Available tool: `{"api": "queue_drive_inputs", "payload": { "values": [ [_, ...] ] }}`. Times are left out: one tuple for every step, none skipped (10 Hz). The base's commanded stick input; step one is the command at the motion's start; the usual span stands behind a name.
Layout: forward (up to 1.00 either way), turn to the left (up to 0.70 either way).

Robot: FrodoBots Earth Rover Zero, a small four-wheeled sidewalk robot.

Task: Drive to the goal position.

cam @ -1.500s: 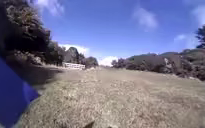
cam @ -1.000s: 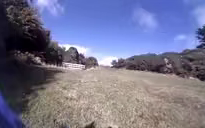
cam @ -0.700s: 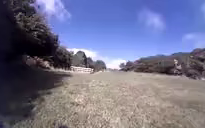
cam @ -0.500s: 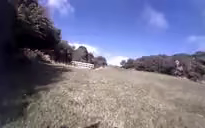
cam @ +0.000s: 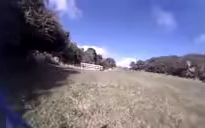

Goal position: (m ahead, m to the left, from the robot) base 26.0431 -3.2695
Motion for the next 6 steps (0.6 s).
{"api": "queue_drive_inputs", "payload": {
  "values": [
    [0.7, 0.0],
    [0.7, 0.0],
    [0.7, 0.0],
    [0.7, 0.0],
    [0.7, 0.0],
    [0.7, 0.0]
  ]
}}
